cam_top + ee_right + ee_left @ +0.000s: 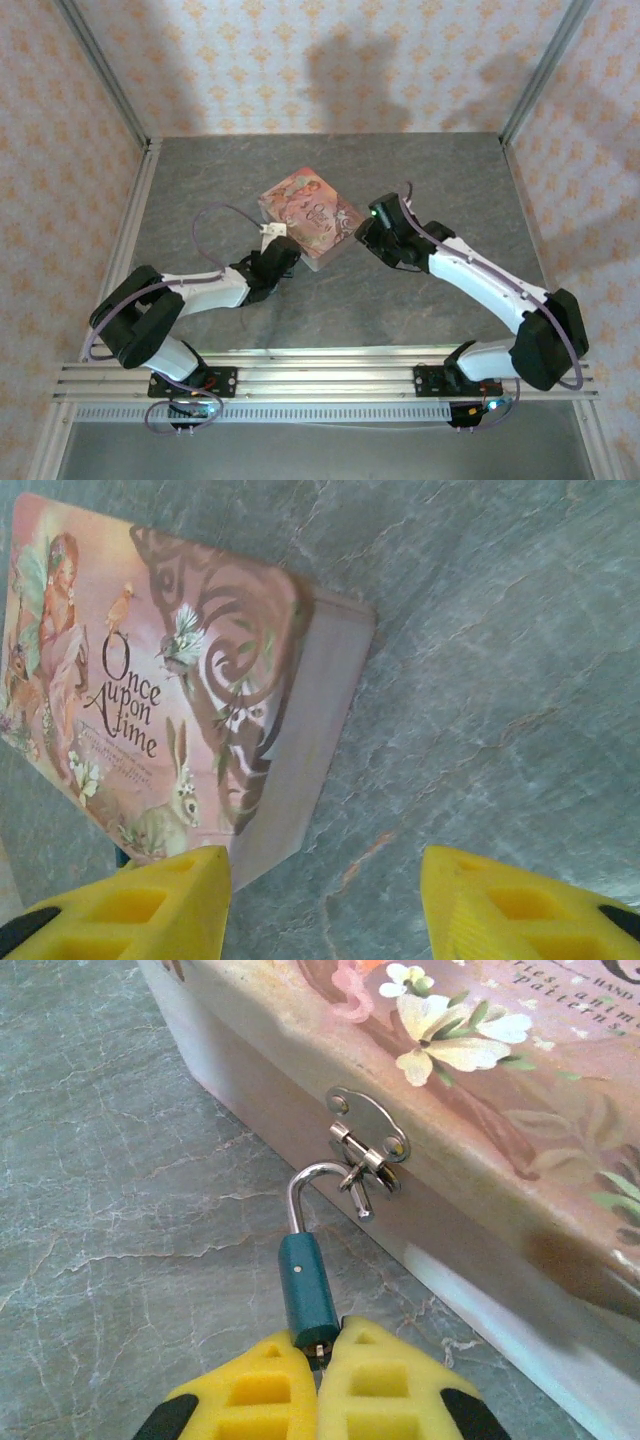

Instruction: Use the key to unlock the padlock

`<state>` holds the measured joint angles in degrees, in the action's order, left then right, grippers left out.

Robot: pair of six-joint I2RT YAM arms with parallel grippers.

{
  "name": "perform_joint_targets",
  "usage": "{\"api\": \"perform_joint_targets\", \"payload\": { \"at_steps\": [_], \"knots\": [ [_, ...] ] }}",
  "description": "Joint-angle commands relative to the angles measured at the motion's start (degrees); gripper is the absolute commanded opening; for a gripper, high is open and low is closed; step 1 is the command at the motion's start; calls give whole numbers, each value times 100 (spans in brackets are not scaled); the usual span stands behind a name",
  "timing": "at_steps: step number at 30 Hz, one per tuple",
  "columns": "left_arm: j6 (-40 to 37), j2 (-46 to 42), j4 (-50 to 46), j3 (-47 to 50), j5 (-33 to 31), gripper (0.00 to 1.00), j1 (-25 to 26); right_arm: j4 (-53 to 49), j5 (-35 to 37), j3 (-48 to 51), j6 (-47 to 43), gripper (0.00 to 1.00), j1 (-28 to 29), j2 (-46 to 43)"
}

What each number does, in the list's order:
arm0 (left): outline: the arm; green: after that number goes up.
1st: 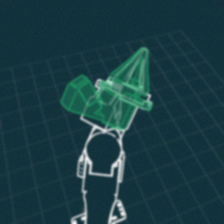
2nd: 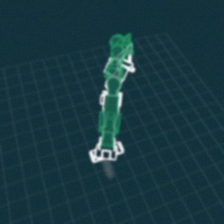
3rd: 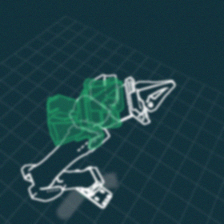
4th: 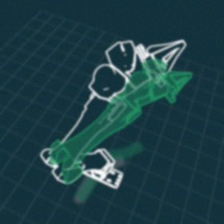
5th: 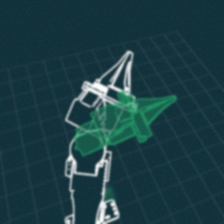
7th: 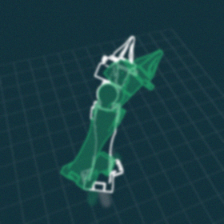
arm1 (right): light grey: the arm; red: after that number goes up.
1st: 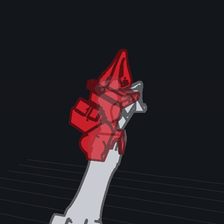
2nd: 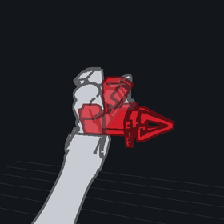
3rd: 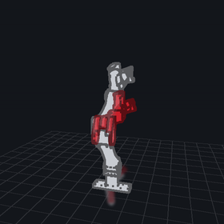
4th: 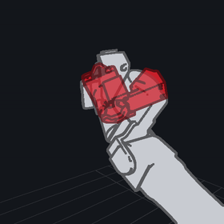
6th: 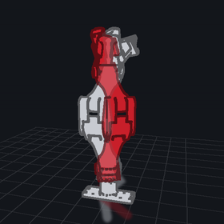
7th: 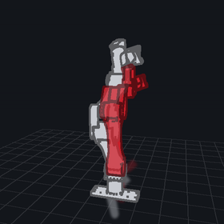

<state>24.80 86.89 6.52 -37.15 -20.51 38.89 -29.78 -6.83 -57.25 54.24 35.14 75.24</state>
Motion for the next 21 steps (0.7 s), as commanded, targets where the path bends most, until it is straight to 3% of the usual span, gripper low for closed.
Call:
{"api": "perform_joint_targets", "payload": {
  "at_steps": [1,12,21],
  "knots": [
    [540,93,-343,-267,-394,0,-19,140,94,229,-284,53,-94,-283],
    [733,30,-512,-774,-468,0,25,321,19,724,-589,54,-209,-585],
    [737,257,-1177,-1102,59,0,-328,264,160,992,-677,55,-218,-1022]
  ]
}}
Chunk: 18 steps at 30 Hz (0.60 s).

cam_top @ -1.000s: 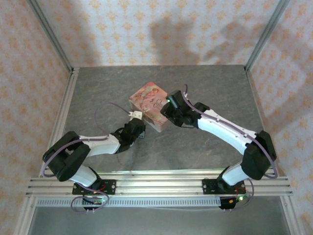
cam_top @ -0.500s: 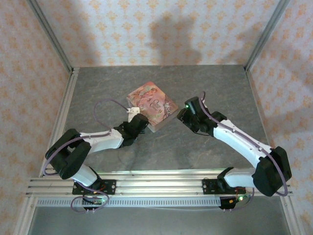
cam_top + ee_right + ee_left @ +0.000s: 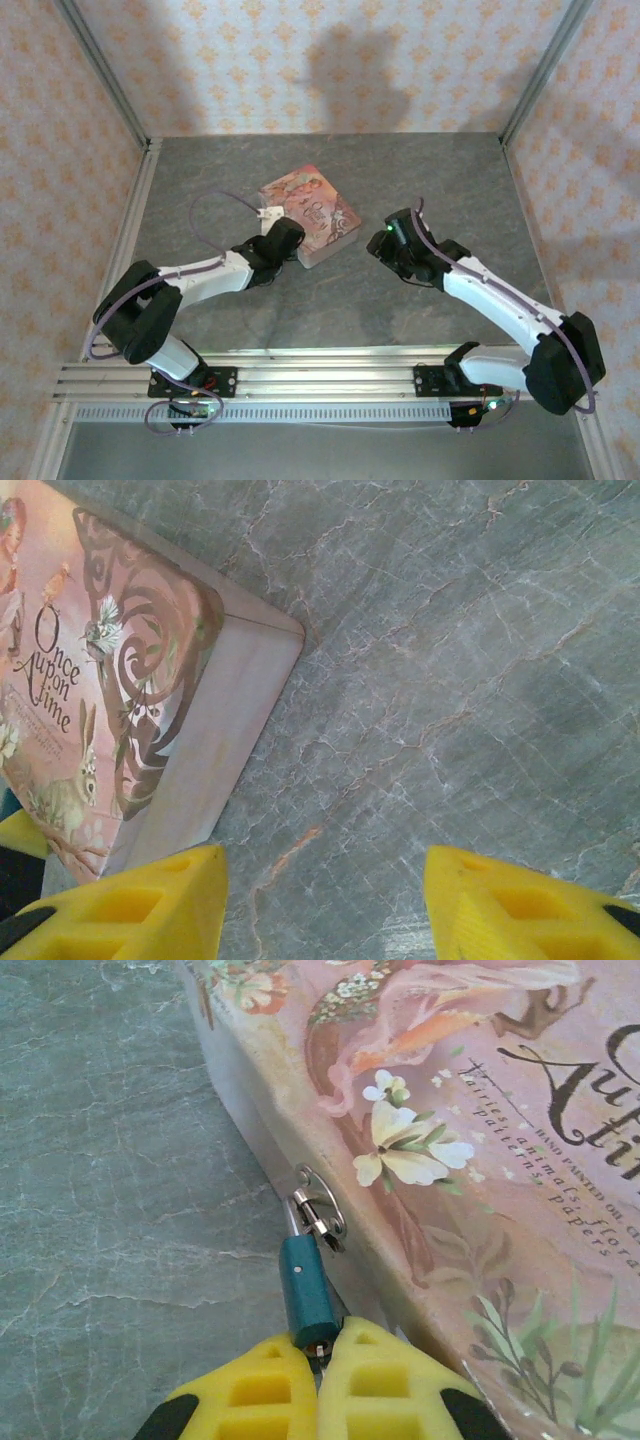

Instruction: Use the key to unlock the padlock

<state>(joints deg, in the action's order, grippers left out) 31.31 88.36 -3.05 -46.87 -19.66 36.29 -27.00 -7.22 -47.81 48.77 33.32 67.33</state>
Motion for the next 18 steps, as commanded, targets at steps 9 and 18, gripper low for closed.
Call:
{"api": "perform_joint_targets", "payload": {
  "at_steps": [9,18],
  "knots": [
    [287,41,1147,600,-86,0,184,-77,287,201,-102,55,-36,-499],
    [303,-277,1353,1166,-209,0,14,3,375,342,-127,56,-36,-623]
  ]
}}
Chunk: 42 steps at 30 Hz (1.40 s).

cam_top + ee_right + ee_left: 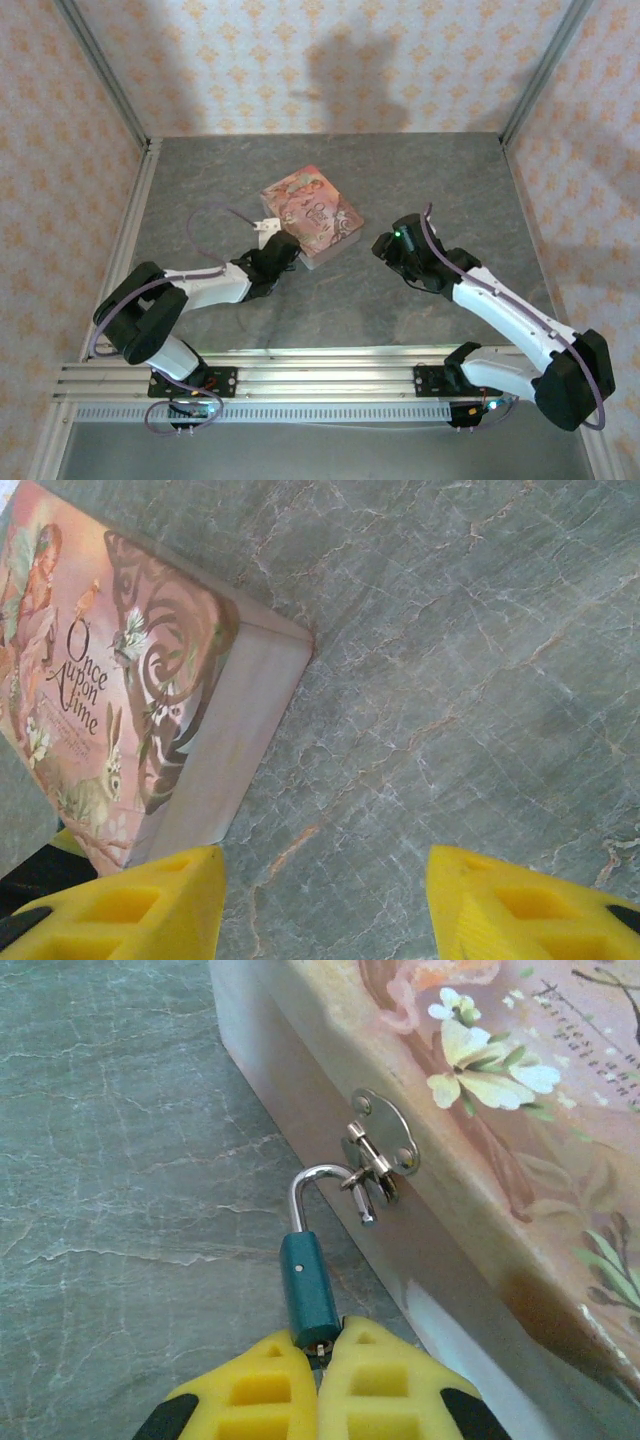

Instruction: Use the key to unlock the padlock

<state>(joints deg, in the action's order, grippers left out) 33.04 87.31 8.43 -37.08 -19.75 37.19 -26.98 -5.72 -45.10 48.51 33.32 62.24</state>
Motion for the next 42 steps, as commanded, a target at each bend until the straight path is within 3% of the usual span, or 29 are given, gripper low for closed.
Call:
{"api": "perform_joint_targets", "payload": {
  "at_steps": [1,6,11,17,28,42],
  "knots": [
    [173,-198,167,192,-228,0,-87,9,231,72,-126,56,-36,-115],
    [489,-504,304,314,-460,0,-129,-93,353,32,-250,56,-36,-181],
    [98,-790,1206,505,76,0,-223,-71,474,104,-272,56,-36,-300],
    [-210,-805,1078,463,702,0,-533,102,471,228,-245,56,-36,-303],
    [-371,-592,1161,1257,513,0,-693,254,466,386,-246,56,-36,-291],
    [-416,-890,1376,1121,271,0,-685,315,626,448,-261,57,-36,-284]
  ]
}}
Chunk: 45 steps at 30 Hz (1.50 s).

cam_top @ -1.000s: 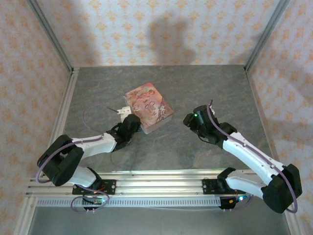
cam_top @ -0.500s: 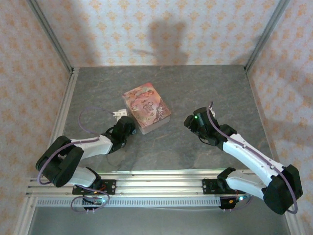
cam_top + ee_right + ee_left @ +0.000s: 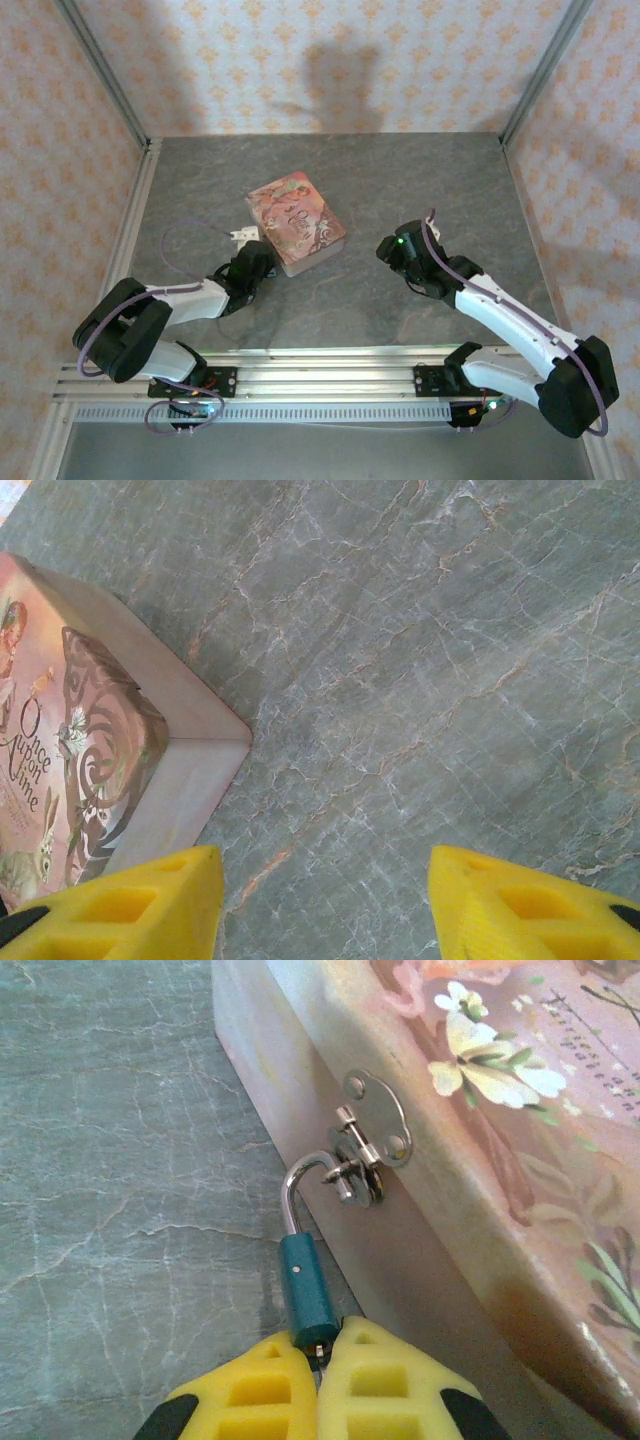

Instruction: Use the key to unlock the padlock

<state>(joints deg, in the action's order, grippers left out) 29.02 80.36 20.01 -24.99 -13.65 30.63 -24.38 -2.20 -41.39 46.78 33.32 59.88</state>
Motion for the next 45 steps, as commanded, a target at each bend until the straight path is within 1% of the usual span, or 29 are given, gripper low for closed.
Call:
{"api": "perform_joint_targets", "payload": {
  "at_steps": [1,7,13,16,18,19,21,26,31,33,36,40,45],
  "knots": [
    [-10,-189,218,-150,-324,0,-29,61,285,71,-88,57,-36,-39],
    [117,-29,392,-374,-350,0,-22,139,299,59,-77,57,-36,31],
    [83,411,497,-696,-11,0,-31,305,190,89,-37,57,-36,206],
    [125,531,463,-766,2,0,-26,379,122,102,-20,57,-36,259],
    [129,480,509,-638,-116,0,-26,399,122,104,-44,57,-36,278],
    [322,422,530,-548,-178,0,-27,399,122,93,-54,57,-36,287],
    [397,271,592,-321,-227,0,-83,399,141,87,-78,57,-36,303],
    [394,103,481,-105,-60,0,-219,502,114,122,-64,57,-36,349],
    [380,184,611,11,39,0,-293,522,97,92,-82,57,-36,408],
    [338,240,735,12,141,0,-320,536,97,82,-91,57,-36,398],
    [288,348,1103,85,480,0,-428,546,105,73,-82,57,-36,402],
    [282,527,1882,292,969,0,-592,614,87,90,-43,57,-36,399],
    [297,552,2029,280,1014,0,-605,656,83,104,-55,57,-36,402]
  ]
}}
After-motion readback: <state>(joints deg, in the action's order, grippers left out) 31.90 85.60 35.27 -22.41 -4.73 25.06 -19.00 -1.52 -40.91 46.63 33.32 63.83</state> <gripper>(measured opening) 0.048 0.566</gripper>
